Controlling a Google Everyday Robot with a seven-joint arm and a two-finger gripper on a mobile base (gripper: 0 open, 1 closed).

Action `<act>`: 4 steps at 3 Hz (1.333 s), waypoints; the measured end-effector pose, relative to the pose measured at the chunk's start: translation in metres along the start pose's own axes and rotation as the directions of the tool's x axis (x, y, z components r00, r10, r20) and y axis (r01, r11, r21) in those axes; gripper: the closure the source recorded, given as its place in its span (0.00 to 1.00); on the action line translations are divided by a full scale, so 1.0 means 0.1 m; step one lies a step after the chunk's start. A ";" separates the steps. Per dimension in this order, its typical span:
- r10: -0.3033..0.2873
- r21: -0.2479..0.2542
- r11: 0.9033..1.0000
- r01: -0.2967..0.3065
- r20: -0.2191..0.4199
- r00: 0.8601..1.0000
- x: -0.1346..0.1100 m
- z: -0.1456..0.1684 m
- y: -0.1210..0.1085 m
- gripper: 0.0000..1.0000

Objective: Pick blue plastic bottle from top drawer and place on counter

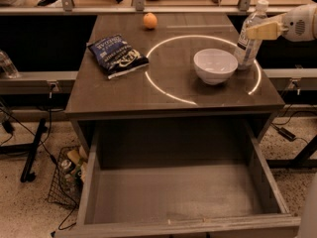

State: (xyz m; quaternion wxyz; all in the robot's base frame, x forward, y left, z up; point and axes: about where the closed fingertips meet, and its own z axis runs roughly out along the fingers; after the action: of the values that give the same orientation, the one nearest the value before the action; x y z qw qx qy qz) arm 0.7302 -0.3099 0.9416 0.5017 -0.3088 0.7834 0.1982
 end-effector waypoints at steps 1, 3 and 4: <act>0.003 -0.011 1.000 -0.003 0.006 1.000 0.04 -0.02 -0.01 0.13; -0.023 -0.033 0.999 0.024 0.015 1.000 0.00 -0.10 0.04 0.00; -0.066 -0.002 0.998 0.067 0.062 0.996 -0.22 -0.50 0.03 0.00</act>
Offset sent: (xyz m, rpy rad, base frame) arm -0.0098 -0.0103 0.0061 0.0137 -0.0139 0.0344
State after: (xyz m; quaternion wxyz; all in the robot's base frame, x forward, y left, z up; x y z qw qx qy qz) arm 0.7018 -0.3325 0.9829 0.5312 -0.3295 0.7564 0.1925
